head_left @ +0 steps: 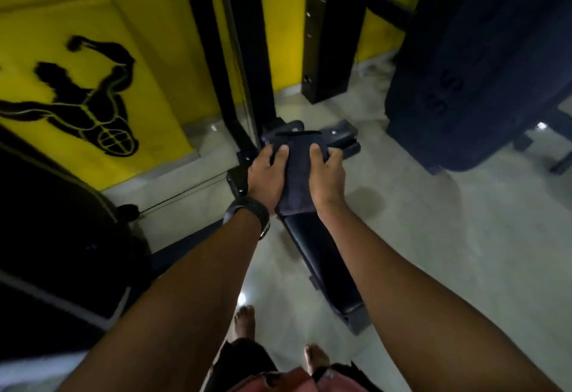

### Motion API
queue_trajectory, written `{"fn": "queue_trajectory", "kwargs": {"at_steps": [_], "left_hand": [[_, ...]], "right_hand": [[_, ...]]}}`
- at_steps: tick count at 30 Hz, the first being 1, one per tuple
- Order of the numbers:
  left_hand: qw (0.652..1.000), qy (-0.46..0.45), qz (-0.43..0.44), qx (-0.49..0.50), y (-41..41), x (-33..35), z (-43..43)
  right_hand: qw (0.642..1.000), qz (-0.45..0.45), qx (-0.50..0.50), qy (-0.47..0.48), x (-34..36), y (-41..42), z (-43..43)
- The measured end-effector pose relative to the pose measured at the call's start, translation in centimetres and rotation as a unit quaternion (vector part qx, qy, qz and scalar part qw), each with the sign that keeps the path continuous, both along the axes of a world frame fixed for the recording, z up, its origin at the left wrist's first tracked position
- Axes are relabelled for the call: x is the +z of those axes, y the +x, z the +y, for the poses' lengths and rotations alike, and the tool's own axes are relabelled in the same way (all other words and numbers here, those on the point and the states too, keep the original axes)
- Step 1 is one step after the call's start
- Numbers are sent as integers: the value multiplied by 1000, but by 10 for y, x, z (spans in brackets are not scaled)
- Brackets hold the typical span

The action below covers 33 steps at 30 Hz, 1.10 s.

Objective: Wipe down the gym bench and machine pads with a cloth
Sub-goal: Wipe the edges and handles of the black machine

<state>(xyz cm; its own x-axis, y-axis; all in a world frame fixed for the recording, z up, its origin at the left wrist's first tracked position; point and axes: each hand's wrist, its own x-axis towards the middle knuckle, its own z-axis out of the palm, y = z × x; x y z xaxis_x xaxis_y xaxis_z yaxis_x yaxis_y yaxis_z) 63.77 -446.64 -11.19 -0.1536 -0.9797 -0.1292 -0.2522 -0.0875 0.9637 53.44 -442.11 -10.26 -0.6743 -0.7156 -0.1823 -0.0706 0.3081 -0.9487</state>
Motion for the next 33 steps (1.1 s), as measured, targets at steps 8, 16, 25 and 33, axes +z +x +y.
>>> {"fn": "queue_trajectory", "kwargs": {"at_steps": [8, 16, 25, 33], "left_hand": [[983, -51, 4, 174, 94, 63, 48], [933, -102, 20, 345, 236, 125, 113], [849, -117, -25, 515, 405, 155, 238], [775, -77, -21, 627, 558, 151, 395]], "right_hand": [[982, 14, 171, -75, 56, 77, 10], [927, -7, 344, -147, 115, 229, 32], [830, 8, 508, -230, 145, 422, 116], [724, -7, 648, -237, 151, 588, 247]]}}
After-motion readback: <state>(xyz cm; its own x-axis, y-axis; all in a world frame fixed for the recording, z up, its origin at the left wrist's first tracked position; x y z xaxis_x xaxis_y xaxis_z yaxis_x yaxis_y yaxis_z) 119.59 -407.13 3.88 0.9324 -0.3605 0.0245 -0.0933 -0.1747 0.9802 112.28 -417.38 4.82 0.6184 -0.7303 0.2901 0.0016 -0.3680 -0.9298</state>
